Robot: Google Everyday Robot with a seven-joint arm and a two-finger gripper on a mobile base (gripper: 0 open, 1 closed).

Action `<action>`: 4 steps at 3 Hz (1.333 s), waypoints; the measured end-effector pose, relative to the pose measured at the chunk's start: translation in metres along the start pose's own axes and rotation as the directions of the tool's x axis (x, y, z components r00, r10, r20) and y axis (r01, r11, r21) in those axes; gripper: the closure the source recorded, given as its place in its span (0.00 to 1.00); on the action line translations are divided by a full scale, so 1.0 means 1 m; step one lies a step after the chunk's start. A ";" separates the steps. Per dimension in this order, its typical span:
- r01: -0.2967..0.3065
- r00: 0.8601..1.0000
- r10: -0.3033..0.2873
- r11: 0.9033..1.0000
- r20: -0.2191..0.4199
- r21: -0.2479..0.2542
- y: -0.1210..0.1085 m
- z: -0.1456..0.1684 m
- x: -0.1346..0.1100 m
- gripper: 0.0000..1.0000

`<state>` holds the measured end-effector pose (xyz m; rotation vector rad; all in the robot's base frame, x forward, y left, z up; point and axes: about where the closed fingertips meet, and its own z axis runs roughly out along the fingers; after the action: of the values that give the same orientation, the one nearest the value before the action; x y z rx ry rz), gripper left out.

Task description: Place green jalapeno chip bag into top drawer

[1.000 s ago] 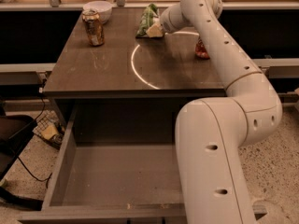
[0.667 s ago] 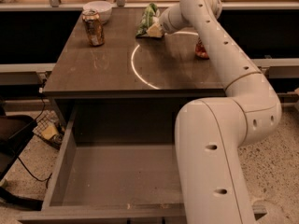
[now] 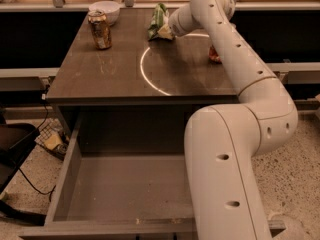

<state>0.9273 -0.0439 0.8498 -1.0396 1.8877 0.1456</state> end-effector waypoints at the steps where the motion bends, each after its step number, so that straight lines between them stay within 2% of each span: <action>1: 0.001 1.000 -0.001 1.000 0.000 0.000 0.000 0.000 0.000 1.00; 2: 0.067 0.998 -0.067 0.997 -0.017 0.029 -0.008 -0.021 -0.025 1.00; 4: 0.162 0.986 -0.158 0.983 -0.051 0.082 -0.024 -0.072 -0.063 1.00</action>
Offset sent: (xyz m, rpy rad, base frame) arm 0.0089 -0.0100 0.1040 -0.1596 -0.1109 0.0174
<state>0.9077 -0.0567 0.9457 -1.1385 1.8250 -0.0516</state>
